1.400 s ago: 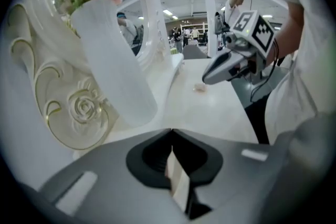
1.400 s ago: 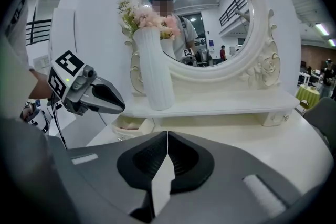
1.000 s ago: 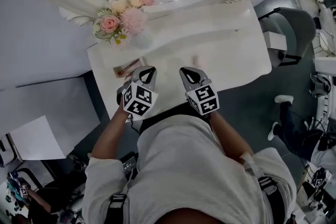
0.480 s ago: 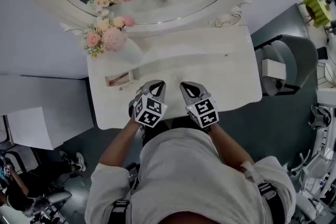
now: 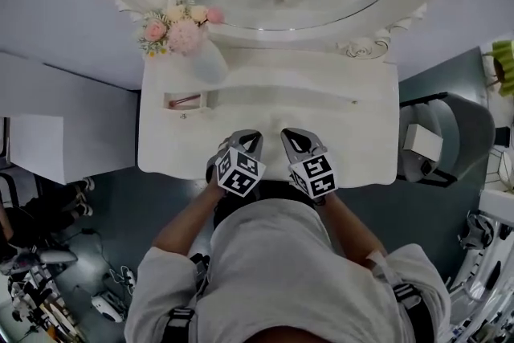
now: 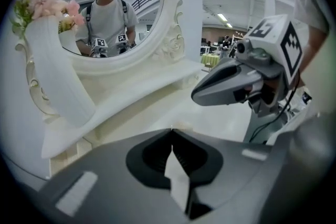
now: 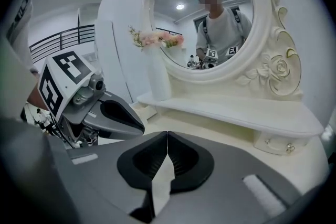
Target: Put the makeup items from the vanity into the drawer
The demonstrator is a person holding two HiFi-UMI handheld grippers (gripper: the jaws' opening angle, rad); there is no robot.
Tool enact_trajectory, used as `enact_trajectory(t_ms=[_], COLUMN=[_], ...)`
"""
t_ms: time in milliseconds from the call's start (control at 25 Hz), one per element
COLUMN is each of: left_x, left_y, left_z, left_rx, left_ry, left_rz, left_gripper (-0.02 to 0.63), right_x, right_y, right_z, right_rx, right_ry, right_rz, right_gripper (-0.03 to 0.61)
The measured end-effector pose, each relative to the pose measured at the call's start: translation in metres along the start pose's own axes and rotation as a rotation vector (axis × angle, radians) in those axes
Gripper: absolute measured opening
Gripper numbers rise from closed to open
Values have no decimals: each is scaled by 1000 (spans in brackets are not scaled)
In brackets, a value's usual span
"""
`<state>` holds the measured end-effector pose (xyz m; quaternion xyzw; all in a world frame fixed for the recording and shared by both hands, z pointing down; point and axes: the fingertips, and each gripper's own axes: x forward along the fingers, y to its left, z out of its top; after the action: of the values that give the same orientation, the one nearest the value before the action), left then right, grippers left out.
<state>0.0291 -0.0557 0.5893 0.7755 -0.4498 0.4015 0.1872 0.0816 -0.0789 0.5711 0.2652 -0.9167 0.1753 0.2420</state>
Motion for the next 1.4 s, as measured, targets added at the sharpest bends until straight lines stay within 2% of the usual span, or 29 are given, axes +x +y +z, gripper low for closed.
enact_trajectory(t_ms=[280, 320, 400, 480, 560, 720, 1040, 1120, 1240, 1400], left_x=[16, 19, 26, 33, 42, 59, 81, 84, 85, 83], left_y=[-20, -25, -36, -46, -54, -66, -70, -65, -54, -49], left_z=[-6, -7, -8, -7, -6, -6, -6, -6, -8, -15], left_rx=[-100, -111, -123, -116, -96, -64, -43, -37, -38, -37], left_ry=[56, 67, 90, 105, 118, 148, 162, 155, 141, 134], left_rz=[-7, -23, -68, -110, -138, -160, -127, -95, -55, -54], left_gripper=[5, 29, 120, 166, 238, 287, 273, 226, 106, 65], right_x=[-10, -12, -18, -23, -27, -35, -40, -40, -39, -36], right_y=[-14, -17, -23, -30, -37, -44, -47, -47, -45, -40], right_z=[-6, -6, -8, -10, -12, -18, -25, -26, -27, -27], right_rx=[6, 10, 18, 30, 45, 68, 92, 94, 92, 85], right_ry=[-1, -3, -7, -11, -15, -18, -13, -10, -4, 5], right_rz=[5, 0, -12, -29, -46, -69, -86, -88, -87, -81], right_gripper=[3, 3, 3, 2, 2, 2, 2, 2, 2, 2])
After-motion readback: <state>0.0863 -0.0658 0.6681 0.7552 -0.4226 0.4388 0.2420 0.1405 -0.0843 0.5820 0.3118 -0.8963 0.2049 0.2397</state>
